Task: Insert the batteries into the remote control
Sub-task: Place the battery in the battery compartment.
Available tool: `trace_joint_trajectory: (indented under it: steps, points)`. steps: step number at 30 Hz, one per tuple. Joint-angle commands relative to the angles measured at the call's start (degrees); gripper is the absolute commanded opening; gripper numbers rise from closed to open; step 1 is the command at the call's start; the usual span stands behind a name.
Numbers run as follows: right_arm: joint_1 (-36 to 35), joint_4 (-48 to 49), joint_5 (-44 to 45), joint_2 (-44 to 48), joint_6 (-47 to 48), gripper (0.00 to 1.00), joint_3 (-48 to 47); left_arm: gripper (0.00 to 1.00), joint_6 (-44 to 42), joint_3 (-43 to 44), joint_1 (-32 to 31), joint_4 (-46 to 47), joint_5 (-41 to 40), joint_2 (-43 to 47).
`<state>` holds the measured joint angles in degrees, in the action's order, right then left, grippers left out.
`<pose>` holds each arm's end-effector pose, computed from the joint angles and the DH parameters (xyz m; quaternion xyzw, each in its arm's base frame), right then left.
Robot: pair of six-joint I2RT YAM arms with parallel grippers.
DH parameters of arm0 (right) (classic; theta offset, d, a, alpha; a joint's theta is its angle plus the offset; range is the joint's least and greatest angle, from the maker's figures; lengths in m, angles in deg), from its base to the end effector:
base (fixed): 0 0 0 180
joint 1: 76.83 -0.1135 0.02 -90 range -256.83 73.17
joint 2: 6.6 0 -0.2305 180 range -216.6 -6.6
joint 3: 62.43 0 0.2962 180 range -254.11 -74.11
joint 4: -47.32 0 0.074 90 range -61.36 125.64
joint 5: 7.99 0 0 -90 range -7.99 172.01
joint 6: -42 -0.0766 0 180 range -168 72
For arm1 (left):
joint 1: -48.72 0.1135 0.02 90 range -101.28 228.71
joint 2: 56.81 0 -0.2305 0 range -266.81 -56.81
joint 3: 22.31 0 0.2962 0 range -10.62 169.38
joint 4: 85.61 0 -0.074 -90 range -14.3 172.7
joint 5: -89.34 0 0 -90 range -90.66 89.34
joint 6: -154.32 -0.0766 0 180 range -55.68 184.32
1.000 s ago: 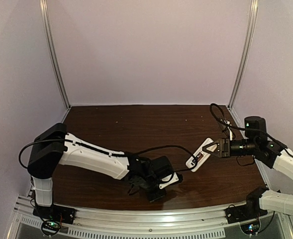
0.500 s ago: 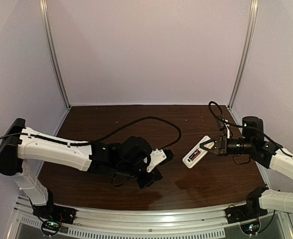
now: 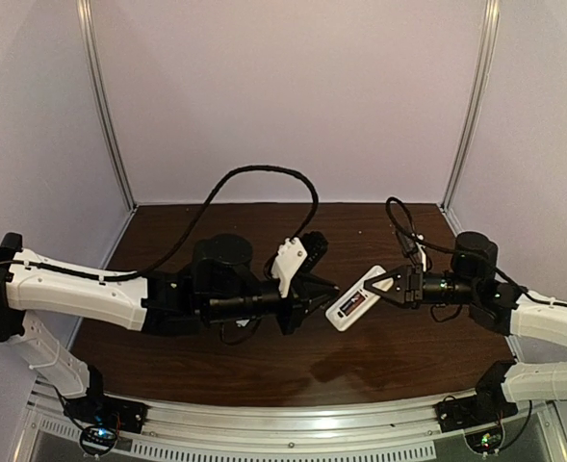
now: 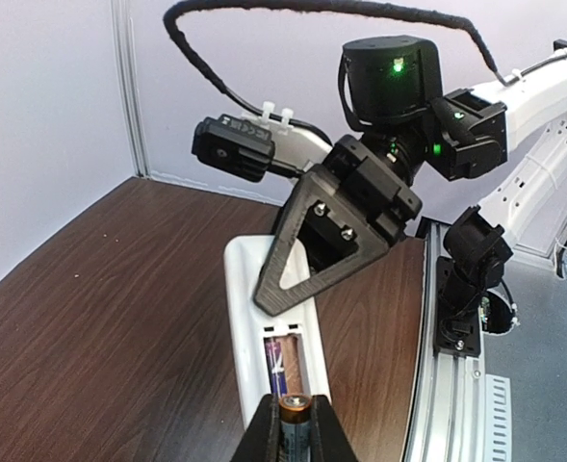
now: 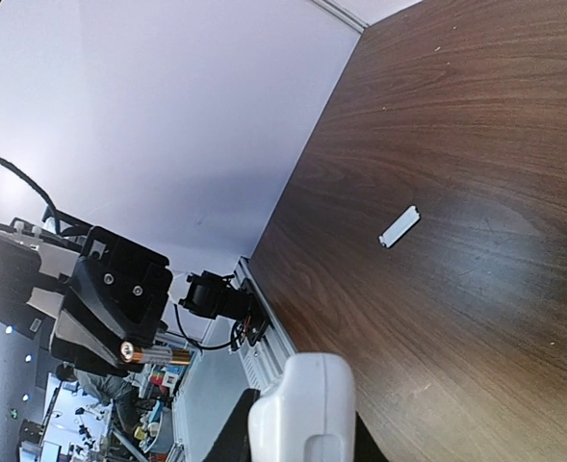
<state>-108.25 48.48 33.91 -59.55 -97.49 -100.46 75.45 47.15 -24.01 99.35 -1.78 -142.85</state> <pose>0.2168 0.1993 0.1914 -0.1356 0.7490 0.6097 0.2209 0.1307 -0.4154 0.2286 0.3915 0.6689 -0.4166 0.4751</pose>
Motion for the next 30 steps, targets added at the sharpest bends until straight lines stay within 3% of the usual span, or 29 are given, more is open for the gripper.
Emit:
trace_joint_trajectory:
  steps: [1,15,30]
  points:
    - [-3.0,7.6,2.6,-1.2,-3.7,0.0,-0.2,0.0,-1.2,1.4,0.3,5.6,1.1,-2.0]
    - [-8.0,15.4,3.8,-5.2,-7.8,0.0,-0.6,0.0,-0.8,3.6,0.2,6.8,3.6,-6.3]
    - [-8.5,17.1,3.1,-5.0,-9.1,0.0,-0.9,0.0,-0.2,3.1,0.2,7.0,2.1,-7.9]
